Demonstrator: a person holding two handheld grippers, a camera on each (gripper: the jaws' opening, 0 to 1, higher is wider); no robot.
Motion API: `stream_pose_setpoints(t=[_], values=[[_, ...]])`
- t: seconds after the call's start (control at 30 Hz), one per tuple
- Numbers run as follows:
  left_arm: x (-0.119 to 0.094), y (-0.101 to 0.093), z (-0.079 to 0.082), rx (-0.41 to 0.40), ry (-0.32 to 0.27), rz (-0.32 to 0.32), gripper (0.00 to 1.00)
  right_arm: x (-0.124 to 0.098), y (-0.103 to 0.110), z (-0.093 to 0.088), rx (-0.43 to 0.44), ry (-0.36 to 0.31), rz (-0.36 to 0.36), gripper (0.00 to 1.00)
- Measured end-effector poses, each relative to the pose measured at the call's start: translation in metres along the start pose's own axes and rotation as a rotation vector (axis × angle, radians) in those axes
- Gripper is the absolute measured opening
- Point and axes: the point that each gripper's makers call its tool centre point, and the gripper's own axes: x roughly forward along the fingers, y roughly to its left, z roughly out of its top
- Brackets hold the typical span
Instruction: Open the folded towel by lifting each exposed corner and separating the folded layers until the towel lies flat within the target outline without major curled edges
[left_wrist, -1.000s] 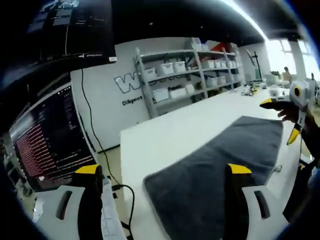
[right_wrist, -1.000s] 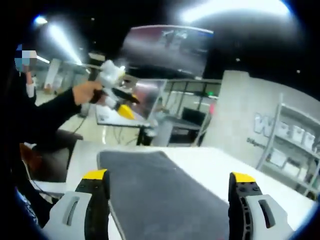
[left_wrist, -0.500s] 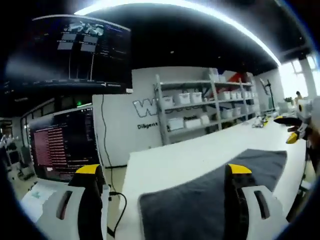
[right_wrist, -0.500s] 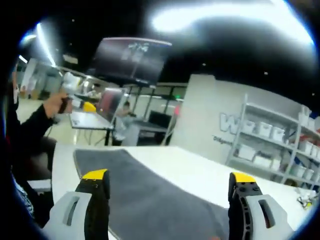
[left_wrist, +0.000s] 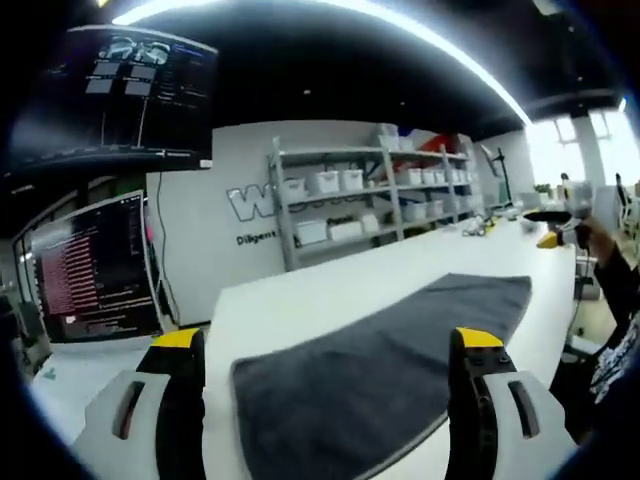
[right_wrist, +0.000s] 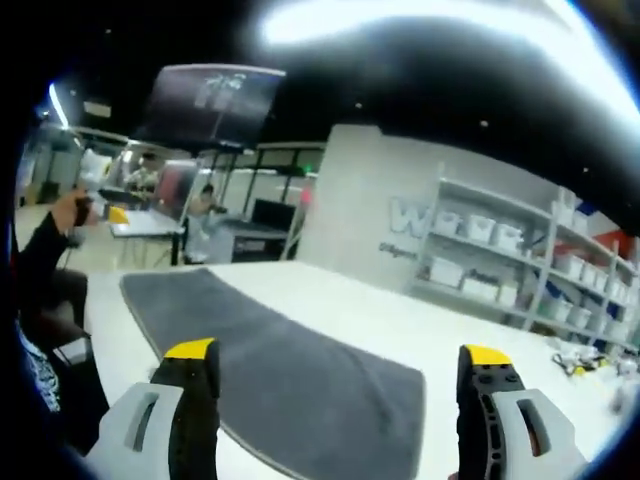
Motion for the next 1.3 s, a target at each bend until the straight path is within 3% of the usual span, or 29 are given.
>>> stream_pose_setpoints(t=[0.2,0.3,0.47,0.9,1.13,1.3], values=[[-0.001,-0.015,0.004,-0.019,-0.032,-0.033,0.99,-0.023,-0.023,-0.010,0.014,-0.007,-0.049,0.98],[-0.002,-0.003,0.004,-0.042,-0.042,0.029,0.95,-0.028,-0.035,-0.020,0.030,0.010,-0.082,0.99],[-0.006,0.003,0.003,-0.075,-0.048,0.052,0.98,-0.033,-0.044,-0.028,0.034,0.033,-0.081,0.99],[0.002,-0.008,0.000,-0.066,-0.011,0.025,0.99,-0.043,-0.063,-0.038,0.043,0.045,-0.116,0.99],[0.019,-0.004,-0.004,-0.063,0.014,0.029,1.00,-0.040,-0.072,-0.037,0.038,0.048,-0.128,0.99],[0.052,0.001,-0.001,-0.042,0.027,0.013,1.00,-0.026,-0.077,-0.030,0.004,0.055,-0.121,0.99]])
